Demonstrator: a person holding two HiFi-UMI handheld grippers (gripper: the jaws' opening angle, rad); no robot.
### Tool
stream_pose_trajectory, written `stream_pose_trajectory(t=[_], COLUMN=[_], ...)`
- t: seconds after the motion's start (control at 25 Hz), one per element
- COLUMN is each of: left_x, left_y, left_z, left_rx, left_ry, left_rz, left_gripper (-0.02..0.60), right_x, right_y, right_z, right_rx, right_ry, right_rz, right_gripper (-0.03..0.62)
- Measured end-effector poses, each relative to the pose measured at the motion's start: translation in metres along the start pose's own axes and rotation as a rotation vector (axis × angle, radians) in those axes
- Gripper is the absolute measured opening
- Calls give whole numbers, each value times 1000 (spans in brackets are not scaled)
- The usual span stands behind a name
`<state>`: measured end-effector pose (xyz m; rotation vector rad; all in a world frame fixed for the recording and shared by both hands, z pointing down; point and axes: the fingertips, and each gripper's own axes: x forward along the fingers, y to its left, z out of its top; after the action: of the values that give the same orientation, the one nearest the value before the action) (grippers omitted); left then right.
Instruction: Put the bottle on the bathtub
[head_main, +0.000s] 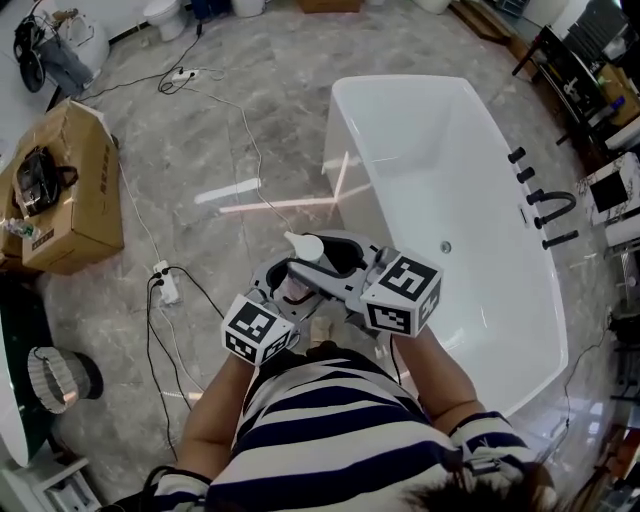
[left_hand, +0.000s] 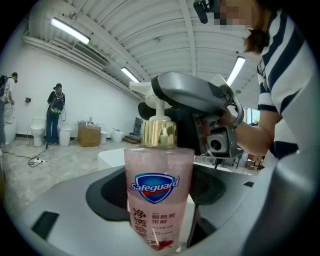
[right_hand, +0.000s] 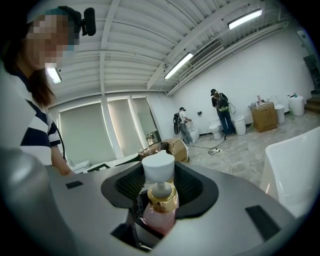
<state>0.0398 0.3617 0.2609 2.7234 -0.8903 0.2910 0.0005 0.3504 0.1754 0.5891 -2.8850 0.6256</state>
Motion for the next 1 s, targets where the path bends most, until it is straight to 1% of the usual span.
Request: stream_pose_trajectory(t=[0.36,0.64,0.8,1.0], left_x=[11,7,5,-1], left_y=[23,54,83,121], left_z=[6,9,12,17], left_rx=[-4,-9,-18,-19], left_ry=[-1,-7,-20,-12], left_rz=[41,66,59,16], left_gripper=[337,337,337,337], right_x=[12,40,66,101], right_y=[-20,-32,-43,-58], right_z=[9,18,26,38], right_rx=[6,13,13,23], right_ry=[-8,2,10,2], right_rz=[34,52,36,-2], right_gripper=[193,193,195,193])
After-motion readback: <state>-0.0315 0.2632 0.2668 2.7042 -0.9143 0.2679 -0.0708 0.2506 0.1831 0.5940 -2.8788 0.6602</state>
